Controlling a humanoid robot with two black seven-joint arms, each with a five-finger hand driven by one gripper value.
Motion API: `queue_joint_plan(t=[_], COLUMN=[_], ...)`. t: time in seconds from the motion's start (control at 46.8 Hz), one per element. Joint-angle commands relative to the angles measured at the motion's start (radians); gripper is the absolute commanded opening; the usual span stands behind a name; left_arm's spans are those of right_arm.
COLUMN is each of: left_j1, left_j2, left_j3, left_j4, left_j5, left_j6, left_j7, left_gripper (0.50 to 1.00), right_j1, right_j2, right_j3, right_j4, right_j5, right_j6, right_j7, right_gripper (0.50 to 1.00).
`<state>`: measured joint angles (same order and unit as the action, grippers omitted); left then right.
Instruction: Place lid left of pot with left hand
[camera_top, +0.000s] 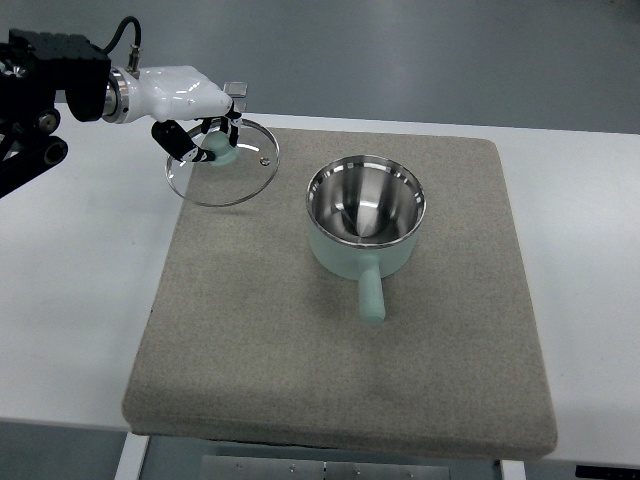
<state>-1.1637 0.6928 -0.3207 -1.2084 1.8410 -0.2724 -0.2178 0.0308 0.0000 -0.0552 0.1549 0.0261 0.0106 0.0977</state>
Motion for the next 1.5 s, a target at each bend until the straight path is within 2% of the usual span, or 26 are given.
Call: queue_joint_plan(t=[0.0,0.427,0.491,0.683,0.726,0.748,0.812,0.897,0.94,1.089,1.196,1.324,1.474], left_j1=[0.032,0.090,0.101,0.121,0.121,0.121,0.121,0.121,0.122,0.122,0.121,0.107,0.116], left_j2=[-0.001,-0.045,-0.047,-0.076,-0.081,-0.082,-0.084,-0.084,-0.084,-0.084,-0.082,-0.076,-0.078], left_j3=[0.000,0.002,0.003,0.015,0.020,0.020,0.020,0.020,0.019,0.019,0.017,0.017,0.015], left_j4=[0.004,0.046,0.049,0.069,0.076,0.078,0.082,0.082,0.082,0.089,0.107,0.153,0.271], left_j5=[0.001,0.004,0.004,0.004,0.004,0.004,0.000,-0.012,-0.016,-0.075,-0.224,-0.567,-1.093], left_j6=[0.033,0.035,0.035,0.035,0.035,0.036,0.044,0.051,0.055,0.055,0.056,0.056,0.055], left_j7=[-0.002,-0.002,-0.003,-0.002,-0.002,-0.003,-0.003,-0.003,-0.002,-0.002,-0.002,-0.002,-0.002], left_gripper=[0.500,0.500,0.516,0.521,0.552,0.587,0.758,0.902,0.992,0.994,0.996,0.996,0.996], right_j1=[0.000,0.000,0.000,0.000,0.000,0.000,0.000,0.000,0.000,0.000,0.000,0.000,0.000], right_j2=[0.000,0.000,0.000,0.000,0.000,0.000,0.000,0.000,0.000,0.000,0.000,0.000,0.000], right_j3=[0.000,0.000,0.000,0.000,0.000,0.000,0.000,0.000,0.000,0.000,0.000,0.000,0.000], right_j4=[0.000,0.000,0.000,0.000,0.000,0.000,0.000,0.000,0.000,0.000,0.000,0.000,0.000], right_j5=[0.000,0.000,0.000,0.000,0.000,0.000,0.000,0.000,0.000,0.000,0.000,0.000,0.000], right_j6=[0.000,0.000,0.000,0.000,0.000,0.000,0.000,0.000,0.000,0.000,0.000,0.000,0.000], right_j7=[0.001,0.001,0.001,0.001,0.001,0.001,0.000,0.001,0.001,-0.001,0.001,0.001,0.000], right_gripper=[0.924,0.924,0.924,0.924,0.924,0.924,0.924,0.924,0.924,0.924,0.924,0.924,0.924])
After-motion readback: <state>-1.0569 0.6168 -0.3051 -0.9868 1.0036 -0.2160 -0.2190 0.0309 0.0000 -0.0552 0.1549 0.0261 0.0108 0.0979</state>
